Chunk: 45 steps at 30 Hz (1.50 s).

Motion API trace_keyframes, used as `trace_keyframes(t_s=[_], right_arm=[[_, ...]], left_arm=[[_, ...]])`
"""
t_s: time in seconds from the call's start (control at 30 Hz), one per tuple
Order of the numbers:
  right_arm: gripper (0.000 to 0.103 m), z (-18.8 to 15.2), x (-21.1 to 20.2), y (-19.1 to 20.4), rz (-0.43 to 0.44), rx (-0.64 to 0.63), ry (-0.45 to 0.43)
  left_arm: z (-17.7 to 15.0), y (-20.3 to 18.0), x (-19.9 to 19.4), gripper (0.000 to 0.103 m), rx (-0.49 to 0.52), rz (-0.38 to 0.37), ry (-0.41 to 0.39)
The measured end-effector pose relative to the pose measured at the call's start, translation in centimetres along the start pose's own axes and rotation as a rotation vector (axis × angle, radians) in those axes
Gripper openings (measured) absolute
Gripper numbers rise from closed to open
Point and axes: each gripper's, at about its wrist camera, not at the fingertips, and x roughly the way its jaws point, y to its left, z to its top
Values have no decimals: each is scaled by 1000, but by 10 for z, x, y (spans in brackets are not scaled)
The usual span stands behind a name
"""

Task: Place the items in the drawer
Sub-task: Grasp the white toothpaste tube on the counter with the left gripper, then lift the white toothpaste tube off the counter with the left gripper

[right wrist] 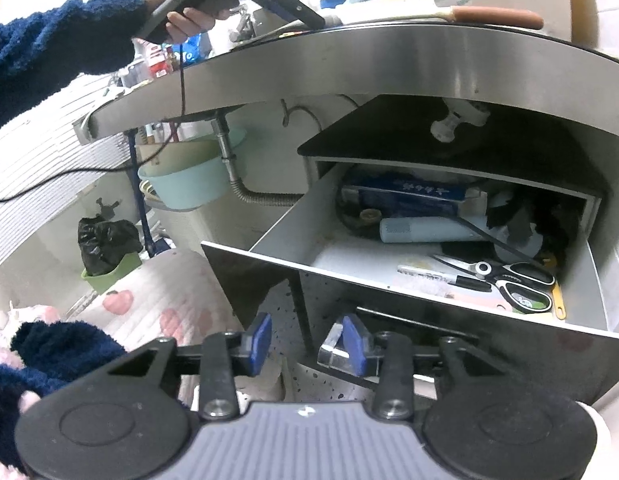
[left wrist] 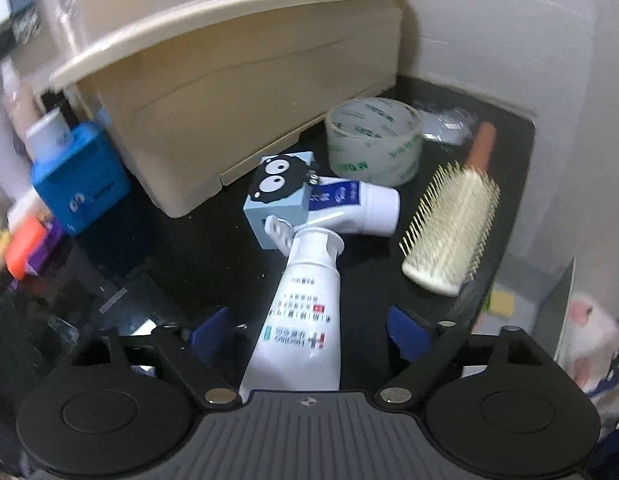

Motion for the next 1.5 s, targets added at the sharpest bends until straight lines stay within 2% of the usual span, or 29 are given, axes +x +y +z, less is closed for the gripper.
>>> trace_keyframes(t_s=[0.07, 0.13, 0.67, 0.83, 0.9, 0.97, 1.03, 1.1, 1.17, 1.23, 1.37, 1.5], right_arm=[[39, 0, -1, -2, -5, 7, -2], [39, 0, -2, -4, -10, 13, -5], [39, 4, 4, -2, 5, 17, -4], [39, 6, 3, 4, 13, 0, -8], [39, 6, 3, 4, 14, 0, -7], [39, 6, 4, 3, 12, 6, -8], [39, 6, 3, 2, 10, 8, -11], [39, 6, 3, 1, 9, 10, -12], [39, 5, 4, 1, 8, 11, -10], [39, 5, 4, 1, 8, 16, -9], [39, 4, 6, 1, 12, 26, -12], [39, 4, 7, 2, 14, 22, -11]], left_arm=[[1, 4, 1, 48, -42, -26, -17], [2, 3, 1, 36, -46, -14, -34], [-12, -18, -18, 32, -76, 96, -96], [-15, -16, -21, 33, -92, 93, -85], [-18, -13, -22, 36, -118, 86, -73], [-20, -10, -20, 54, -149, 84, -50], [-24, -7, -21, 59, -178, 85, -51], [-28, -5, -23, 57, -196, 84, -58], [-31, -9, -26, 36, -183, 93, -68], [-33, -12, -29, 36, -187, 105, -76], [-36, -9, -33, 34, -256, 100, -100], [-33, -24, -44, 32, -211, 169, -160]])
